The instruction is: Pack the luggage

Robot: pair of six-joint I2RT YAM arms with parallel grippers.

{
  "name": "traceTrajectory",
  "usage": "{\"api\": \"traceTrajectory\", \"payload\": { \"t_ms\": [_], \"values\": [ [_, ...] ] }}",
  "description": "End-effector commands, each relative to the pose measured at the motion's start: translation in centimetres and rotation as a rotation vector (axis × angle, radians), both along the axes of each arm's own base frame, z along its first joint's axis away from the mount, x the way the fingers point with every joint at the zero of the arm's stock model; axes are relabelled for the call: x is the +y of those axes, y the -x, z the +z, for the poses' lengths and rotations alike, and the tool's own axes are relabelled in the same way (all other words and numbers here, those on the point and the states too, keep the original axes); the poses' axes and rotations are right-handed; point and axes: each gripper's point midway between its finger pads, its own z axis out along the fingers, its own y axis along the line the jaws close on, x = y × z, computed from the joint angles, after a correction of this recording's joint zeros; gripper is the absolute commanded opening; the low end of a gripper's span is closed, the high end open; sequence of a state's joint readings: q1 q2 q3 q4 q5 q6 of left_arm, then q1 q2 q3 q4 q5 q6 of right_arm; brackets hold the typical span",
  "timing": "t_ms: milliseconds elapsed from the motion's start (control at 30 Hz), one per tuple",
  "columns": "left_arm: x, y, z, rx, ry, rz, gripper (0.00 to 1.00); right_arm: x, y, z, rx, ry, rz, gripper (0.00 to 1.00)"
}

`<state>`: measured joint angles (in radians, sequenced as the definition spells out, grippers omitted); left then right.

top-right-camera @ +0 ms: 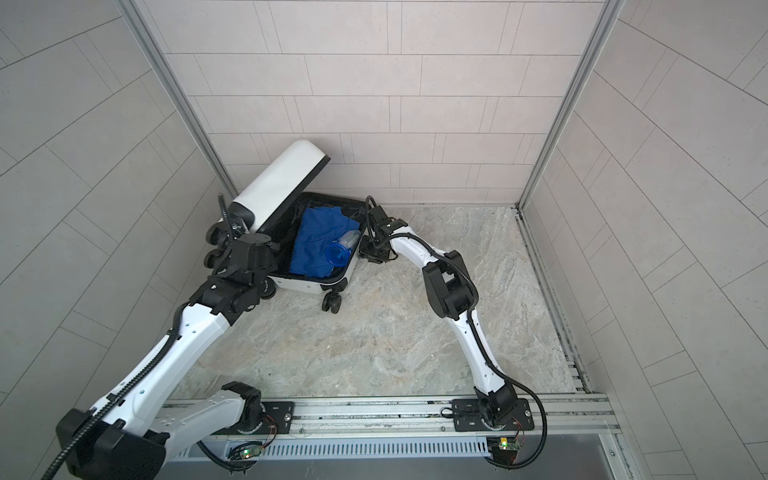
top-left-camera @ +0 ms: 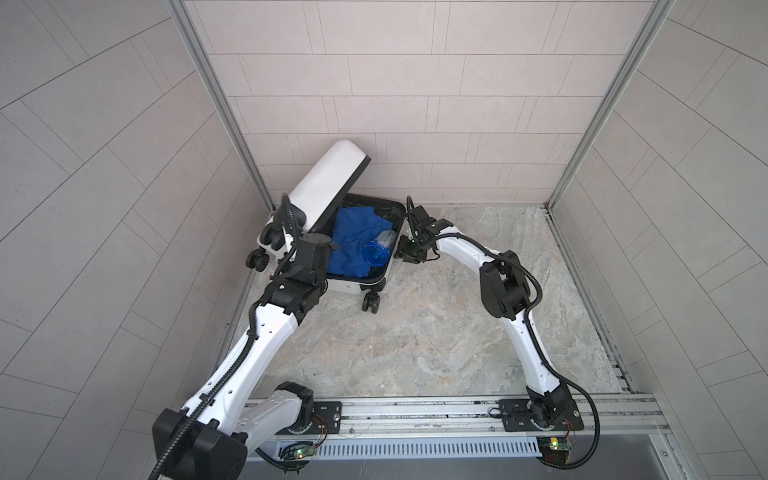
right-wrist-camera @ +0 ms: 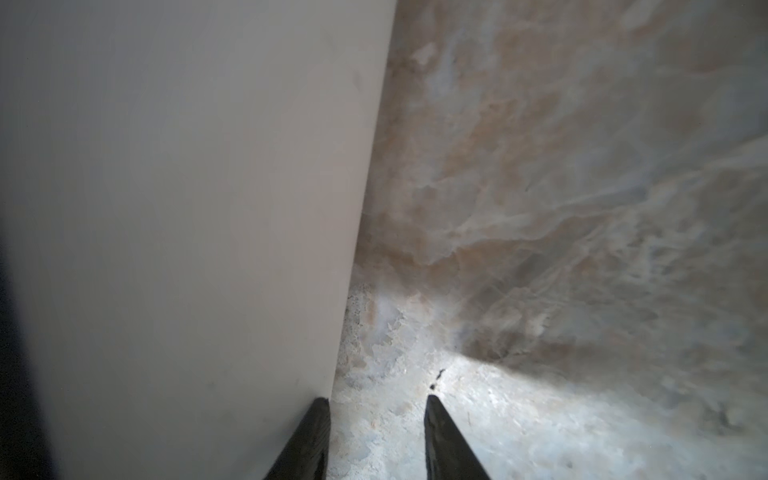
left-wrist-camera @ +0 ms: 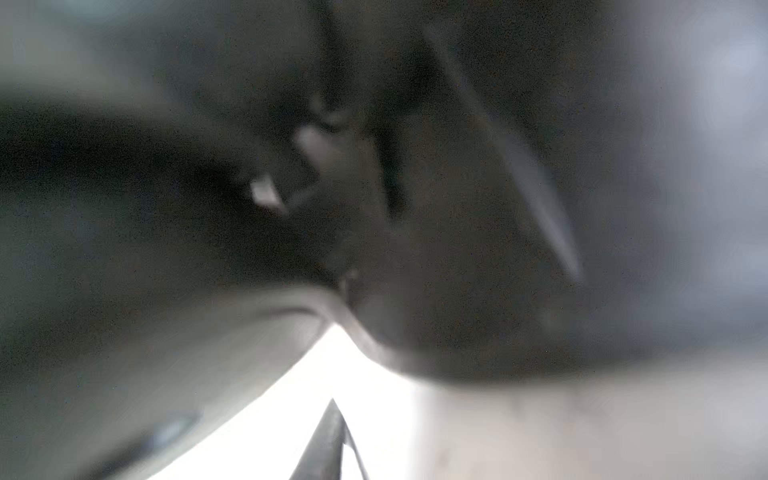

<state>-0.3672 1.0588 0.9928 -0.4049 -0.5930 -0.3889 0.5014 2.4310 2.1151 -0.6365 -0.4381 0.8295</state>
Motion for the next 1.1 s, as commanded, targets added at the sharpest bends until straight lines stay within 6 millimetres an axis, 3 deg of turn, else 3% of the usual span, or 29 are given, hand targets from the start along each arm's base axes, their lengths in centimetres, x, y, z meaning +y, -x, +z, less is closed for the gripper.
{"api": "traceTrajectory", "payload": {
  "t_ms": [0,133,400,567,800,1067],
  "values": [
    [-4.9,0.3,2.8,-0.123,0.161,-0.187,0.52,3.5,-0.8,2.6,-0.09,-0.1,0.047,0.4],
    [-7.2,1.3,3.6,-0.173,0.193,-0.281,0.63,3.4,-0.9,2.5,-0.089,-0.102,0.045,0.4],
    [-9.9,2.2,5.5,-0.211,0.197,-0.414,0.64,3.2,-0.9,3.1,-0.098,-0.103,0.047,0.41],
    [-10.1,2.0,6.3,-0.205,0.175,-0.428,0.7,2.8,-0.6,3.4,-0.103,-0.092,0.048,0.54],
    [-7.1,0.2,6.8,-0.131,0.122,-0.326,0.79,2.0,0.6,4.3,-0.12,-0.078,0.056,0.66],
    [3.0,-3.2,3.9,-0.055,0.376,-0.078,0.8,0.2,4.0,6.8,-0.188,-0.047,0.079,0.8]
  ]
}}
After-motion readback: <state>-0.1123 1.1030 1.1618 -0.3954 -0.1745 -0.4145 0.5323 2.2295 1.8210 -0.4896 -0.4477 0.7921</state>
